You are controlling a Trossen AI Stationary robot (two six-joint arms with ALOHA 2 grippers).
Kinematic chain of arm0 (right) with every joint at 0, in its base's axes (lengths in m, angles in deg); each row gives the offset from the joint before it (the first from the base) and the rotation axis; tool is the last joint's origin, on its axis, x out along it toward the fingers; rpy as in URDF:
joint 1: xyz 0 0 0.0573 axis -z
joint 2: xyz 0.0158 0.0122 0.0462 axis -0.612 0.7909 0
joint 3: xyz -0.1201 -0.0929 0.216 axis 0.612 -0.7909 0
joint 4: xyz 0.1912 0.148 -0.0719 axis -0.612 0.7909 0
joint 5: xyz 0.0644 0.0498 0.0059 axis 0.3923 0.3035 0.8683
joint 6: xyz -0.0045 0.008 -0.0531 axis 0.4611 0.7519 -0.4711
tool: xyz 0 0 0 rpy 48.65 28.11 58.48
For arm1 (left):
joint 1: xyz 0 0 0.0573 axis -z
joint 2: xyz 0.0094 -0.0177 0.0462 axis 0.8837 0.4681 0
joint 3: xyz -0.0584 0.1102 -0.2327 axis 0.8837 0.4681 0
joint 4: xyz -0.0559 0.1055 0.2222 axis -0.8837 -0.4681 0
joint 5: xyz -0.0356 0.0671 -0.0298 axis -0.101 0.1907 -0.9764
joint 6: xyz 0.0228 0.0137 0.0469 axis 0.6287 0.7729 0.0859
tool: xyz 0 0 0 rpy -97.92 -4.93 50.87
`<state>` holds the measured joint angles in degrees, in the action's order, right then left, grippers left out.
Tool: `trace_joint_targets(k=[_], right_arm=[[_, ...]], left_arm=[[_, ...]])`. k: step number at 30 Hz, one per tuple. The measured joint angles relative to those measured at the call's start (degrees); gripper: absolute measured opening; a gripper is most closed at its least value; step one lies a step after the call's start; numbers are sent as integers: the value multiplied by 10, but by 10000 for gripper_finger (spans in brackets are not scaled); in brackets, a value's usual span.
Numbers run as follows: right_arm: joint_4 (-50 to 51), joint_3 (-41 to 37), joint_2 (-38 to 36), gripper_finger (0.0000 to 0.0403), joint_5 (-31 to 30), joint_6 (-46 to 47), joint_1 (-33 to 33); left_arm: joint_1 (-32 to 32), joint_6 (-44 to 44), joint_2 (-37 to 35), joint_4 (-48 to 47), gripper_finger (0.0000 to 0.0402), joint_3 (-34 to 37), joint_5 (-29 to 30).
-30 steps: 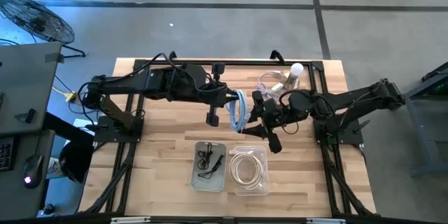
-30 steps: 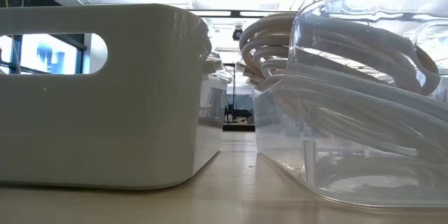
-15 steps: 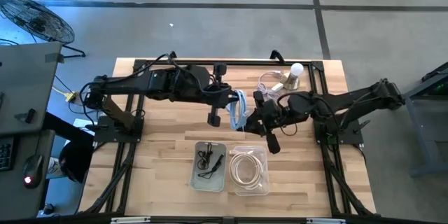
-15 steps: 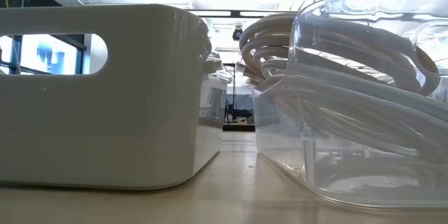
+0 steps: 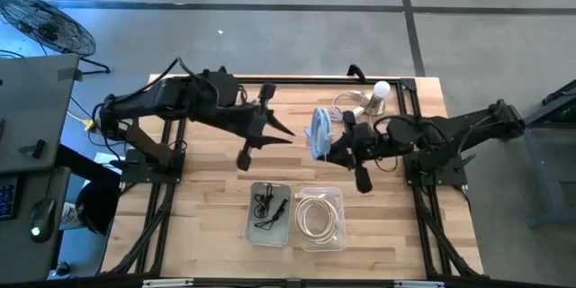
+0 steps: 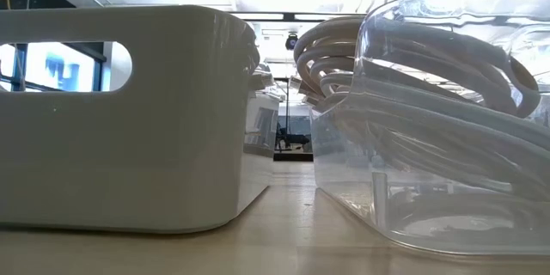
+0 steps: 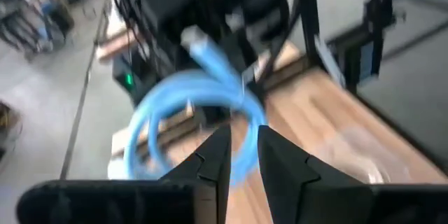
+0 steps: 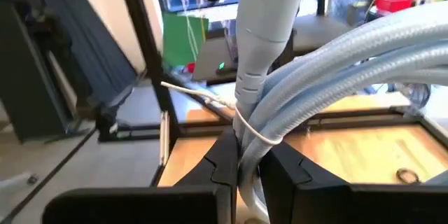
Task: Pick & Place USB Port
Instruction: Put the blue HDMI cable into the transparent bin
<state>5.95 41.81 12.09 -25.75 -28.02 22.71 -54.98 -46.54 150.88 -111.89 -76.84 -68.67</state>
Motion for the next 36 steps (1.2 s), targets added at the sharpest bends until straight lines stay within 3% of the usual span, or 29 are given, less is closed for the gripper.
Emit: trace_joint_targets(k=[4, 9, 15, 25, 36], right_arm=[[37, -1, 2, 29, -14, 4, -24], [81, -1, 1, 29, -69, 35, -65], [131, -1, -3, 29, -147, 69, -116], [190, -1, 21, 29, -170, 153, -155], [193, -1, 80, 29, -105, 203, -182]], left_arm=[[7, -18, -22, -119, 81, -7, 62], [5, -105, -34, -274, 83, -6, 130], [6, -201, -40, -393, 83, -6, 147], [53, -270, -58, -412, 83, -6, 213], [139, -335, -59, -412, 83, -5, 283]])
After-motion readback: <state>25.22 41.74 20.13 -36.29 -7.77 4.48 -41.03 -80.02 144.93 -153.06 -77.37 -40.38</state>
